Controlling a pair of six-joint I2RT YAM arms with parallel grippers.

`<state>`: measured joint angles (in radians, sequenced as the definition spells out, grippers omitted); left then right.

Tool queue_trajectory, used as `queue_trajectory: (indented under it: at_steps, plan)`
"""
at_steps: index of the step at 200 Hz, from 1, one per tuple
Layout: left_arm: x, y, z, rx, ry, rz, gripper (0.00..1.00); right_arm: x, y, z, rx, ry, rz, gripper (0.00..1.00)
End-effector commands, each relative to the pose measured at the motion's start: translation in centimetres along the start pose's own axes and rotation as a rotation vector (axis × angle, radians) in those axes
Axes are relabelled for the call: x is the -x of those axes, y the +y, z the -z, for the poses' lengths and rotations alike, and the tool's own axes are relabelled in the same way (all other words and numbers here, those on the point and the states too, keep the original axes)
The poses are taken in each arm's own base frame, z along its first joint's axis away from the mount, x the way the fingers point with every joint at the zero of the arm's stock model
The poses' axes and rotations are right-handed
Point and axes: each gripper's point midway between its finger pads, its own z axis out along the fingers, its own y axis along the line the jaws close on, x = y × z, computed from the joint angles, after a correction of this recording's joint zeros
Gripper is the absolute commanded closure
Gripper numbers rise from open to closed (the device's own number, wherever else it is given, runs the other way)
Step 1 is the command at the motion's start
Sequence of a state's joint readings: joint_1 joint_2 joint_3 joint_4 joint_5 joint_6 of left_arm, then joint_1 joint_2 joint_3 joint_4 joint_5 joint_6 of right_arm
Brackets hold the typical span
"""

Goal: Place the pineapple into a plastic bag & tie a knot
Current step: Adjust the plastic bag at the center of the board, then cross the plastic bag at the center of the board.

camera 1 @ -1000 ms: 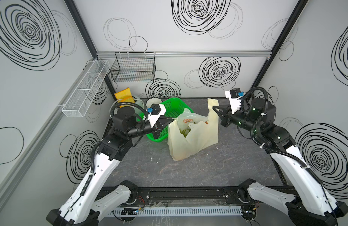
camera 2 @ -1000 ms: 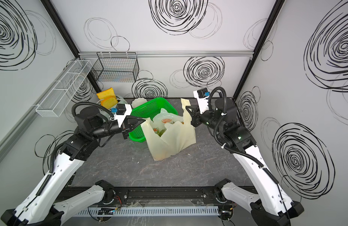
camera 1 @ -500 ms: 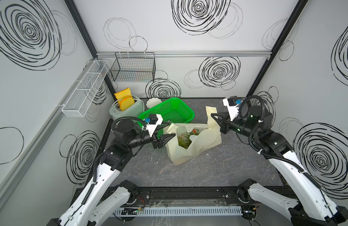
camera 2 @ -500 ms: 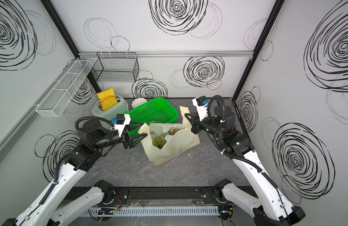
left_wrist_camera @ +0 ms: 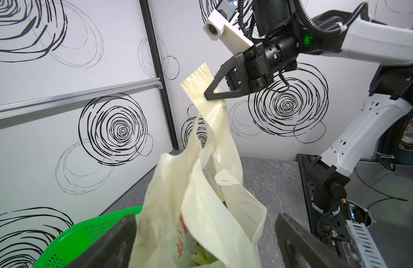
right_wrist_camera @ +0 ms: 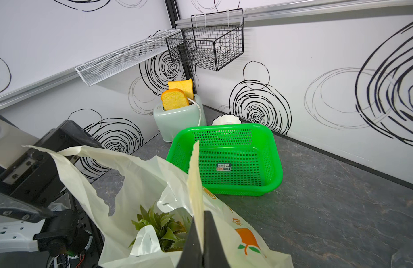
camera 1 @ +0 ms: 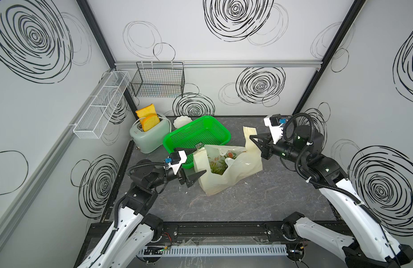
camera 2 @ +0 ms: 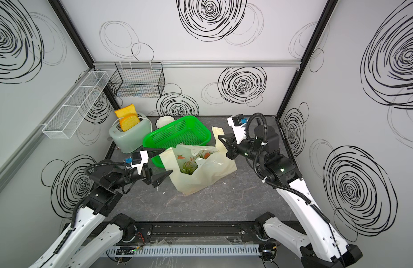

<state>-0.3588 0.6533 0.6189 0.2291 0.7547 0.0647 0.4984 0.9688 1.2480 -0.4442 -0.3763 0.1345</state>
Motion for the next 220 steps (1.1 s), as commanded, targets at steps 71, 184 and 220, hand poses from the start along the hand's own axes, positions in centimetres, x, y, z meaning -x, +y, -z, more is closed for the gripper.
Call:
queue_trajectory:
  at_steps: [71, 184, 220]
  plan:
    - [1.3, 1.0, -1.1, -0.006, -0.125, 0.024, 0.31, 0.9, 1.0, 0.5, 0.041, -0.008, 0.015, 1.0]
    - [1.9, 0.4, -4.3, 0.013, 0.096, 0.478, 1.0, -1.3, 7.2, 1.9, 0.357, 0.011, 0.422, 1.0]
    - [0.1, 2.0, -6.6, 0.051, 0.239, 0.698, 1.0, -4.6, 10.9, 1.5, 0.514, 0.045, 0.542, 1.0]
